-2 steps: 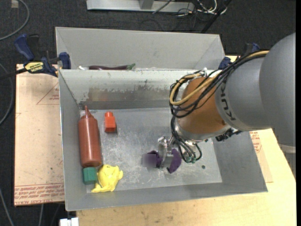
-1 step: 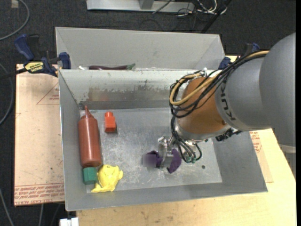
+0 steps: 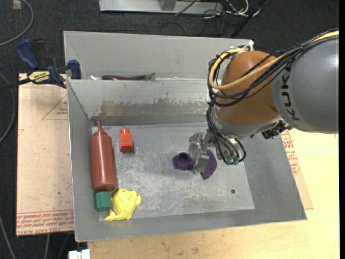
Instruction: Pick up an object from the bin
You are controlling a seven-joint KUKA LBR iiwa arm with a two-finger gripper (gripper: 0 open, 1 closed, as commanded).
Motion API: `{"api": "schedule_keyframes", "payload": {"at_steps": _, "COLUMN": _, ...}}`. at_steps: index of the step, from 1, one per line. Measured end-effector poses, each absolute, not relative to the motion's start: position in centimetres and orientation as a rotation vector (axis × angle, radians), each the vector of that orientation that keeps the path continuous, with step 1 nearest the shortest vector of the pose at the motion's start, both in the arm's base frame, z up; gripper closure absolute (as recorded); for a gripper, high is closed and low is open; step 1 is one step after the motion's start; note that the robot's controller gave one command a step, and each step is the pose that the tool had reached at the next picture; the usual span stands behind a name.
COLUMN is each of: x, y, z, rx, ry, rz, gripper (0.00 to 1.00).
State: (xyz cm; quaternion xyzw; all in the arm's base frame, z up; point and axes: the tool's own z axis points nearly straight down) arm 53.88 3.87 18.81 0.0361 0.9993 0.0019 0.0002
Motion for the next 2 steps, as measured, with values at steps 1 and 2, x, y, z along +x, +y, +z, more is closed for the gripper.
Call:
{"api": "schedule_keyframes", "payload": {"at_steps": 1, "x": 53.9, "y": 3.9, "z": 18.8, "rx": 0.114, "ry": 3.139, "rz": 0.006, "gripper": 1.0}}
{"api": "schedule_keyframes", "payload": {"at_steps": 2, "x": 54.8, "y": 1.7, "z": 32.2, "rx": 0.176, "ry": 3.132, "rz": 0.007, "gripper": 1.0}}
